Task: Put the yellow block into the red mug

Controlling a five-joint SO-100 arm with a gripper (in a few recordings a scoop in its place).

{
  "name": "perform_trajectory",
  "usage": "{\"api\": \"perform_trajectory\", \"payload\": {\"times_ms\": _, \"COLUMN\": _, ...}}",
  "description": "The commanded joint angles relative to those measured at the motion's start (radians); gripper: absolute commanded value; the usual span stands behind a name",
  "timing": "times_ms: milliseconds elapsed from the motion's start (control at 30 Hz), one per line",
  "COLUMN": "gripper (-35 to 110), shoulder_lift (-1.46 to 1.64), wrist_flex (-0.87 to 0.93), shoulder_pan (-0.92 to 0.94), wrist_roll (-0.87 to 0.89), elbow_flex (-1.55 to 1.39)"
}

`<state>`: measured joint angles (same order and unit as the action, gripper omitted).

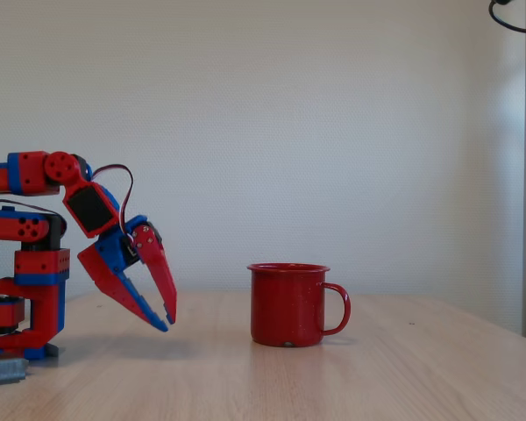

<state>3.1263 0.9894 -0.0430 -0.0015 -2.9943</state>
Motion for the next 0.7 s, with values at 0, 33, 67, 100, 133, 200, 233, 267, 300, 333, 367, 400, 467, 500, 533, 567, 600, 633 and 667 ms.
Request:
{"api": "perform_trajectory", "payload": {"times_ms": 0, "gripper": 0, "shoulder_lift": 0.066, "wrist_flex": 0.032, "shoulder_pan": -0.02, "wrist_roll": 0.012, "elbow_flex": 0.009}}
{"api": "perform_trajectory", "payload": {"times_ms": 33, "gripper": 0, "shoulder_lift": 0.092, "wrist_flex": 0.046, "shoulder_pan": -0.02, "wrist_roll": 0.012, "elbow_flex": 0.003}}
{"api": "perform_trajectory", "payload": {"times_ms": 67, "gripper": 0, "shoulder_lift": 0.121, "wrist_flex": 0.061, "shoulder_pan": -0.023, "wrist_roll": 0.008, "elbow_flex": -0.002}}
{"api": "perform_trajectory", "payload": {"times_ms": 100, "gripper": 0, "shoulder_lift": 0.156, "wrist_flex": 0.081, "shoulder_pan": -0.028, "wrist_roll": 0.006, "elbow_flex": -0.009}}
{"api": "perform_trajectory", "payload": {"times_ms": 133, "gripper": 0, "shoulder_lift": 0.178, "wrist_flex": 0.094, "shoulder_pan": -0.032, "wrist_roll": 0.0, "elbow_flex": -0.014}}
{"api": "perform_trajectory", "payload": {"times_ms": 200, "gripper": 0, "shoulder_lift": 0.179, "wrist_flex": 0.092, "shoulder_pan": -0.032, "wrist_roll": 0.005, "elbow_flex": -0.014}}
{"api": "perform_trajectory", "payload": {"times_ms": 233, "gripper": 0, "shoulder_lift": 0.179, "wrist_flex": 0.092, "shoulder_pan": -0.029, "wrist_roll": 0.009, "elbow_flex": -0.014}}
{"api": "perform_trajectory", "payload": {"times_ms": 267, "gripper": 0, "shoulder_lift": 0.179, "wrist_flex": 0.092, "shoulder_pan": -0.023, "wrist_roll": 0.017, "elbow_flex": -0.014}}
{"api": "perform_trajectory", "payload": {"times_ms": 300, "gripper": 0, "shoulder_lift": 0.179, "wrist_flex": 0.091, "shoulder_pan": -0.017, "wrist_roll": 0.025, "elbow_flex": -0.014}}
{"api": "perform_trajectory", "payload": {"times_ms": 333, "gripper": 0, "shoulder_lift": 0.179, "wrist_flex": 0.091, "shoulder_pan": -0.011, "wrist_roll": 0.032, "elbow_flex": -0.014}}
{"api": "perform_trajectory", "payload": {"times_ms": 367, "gripper": 0, "shoulder_lift": 0.179, "wrist_flex": 0.091, "shoulder_pan": -0.005, "wrist_roll": 0.037, "elbow_flex": -0.014}}
{"api": "perform_trajectory", "payload": {"times_ms": 400, "gripper": 0, "shoulder_lift": 0.179, "wrist_flex": 0.091, "shoulder_pan": -0.002, "wrist_roll": 0.043, "elbow_flex": -0.014}}
{"api": "perform_trajectory", "payload": {"times_ms": 467, "gripper": 0, "shoulder_lift": 0.179, "wrist_flex": 0.091, "shoulder_pan": 0.002, "wrist_roll": 0.046, "elbow_flex": -0.014}}
{"api": "perform_trajectory", "payload": {"times_ms": 500, "gripper": 0, "shoulder_lift": 0.179, "wrist_flex": 0.091, "shoulder_pan": 0.002, "wrist_roll": 0.048, "elbow_flex": -0.014}}
{"api": "perform_trajectory", "payload": {"times_ms": 533, "gripper": 0, "shoulder_lift": 0.179, "wrist_flex": 0.091, "shoulder_pan": 0.002, "wrist_roll": 0.048, "elbow_flex": -0.014}}
{"api": "perform_trajectory", "payload": {"times_ms": 567, "gripper": 0, "shoulder_lift": 0.179, "wrist_flex": 0.091, "shoulder_pan": 0.002, "wrist_roll": 0.048, "elbow_flex": -0.014}}
{"api": "perform_trajectory", "payload": {"times_ms": 600, "gripper": 0, "shoulder_lift": 0.179, "wrist_flex": 0.091, "shoulder_pan": 0.002, "wrist_roll": 0.048, "elbow_flex": -0.014}}
{"api": "perform_trajectory", "payload": {"times_ms": 633, "gripper": 0, "shoulder_lift": 0.179, "wrist_flex": 0.091, "shoulder_pan": 0.003, "wrist_roll": 0.049, "elbow_flex": -0.014}}
{"api": "perform_trajectory", "payload": {"times_ms": 667, "gripper": 0, "shoulder_lift": 0.179, "wrist_flex": 0.091, "shoulder_pan": 0.003, "wrist_roll": 0.051, "elbow_flex": -0.014}}
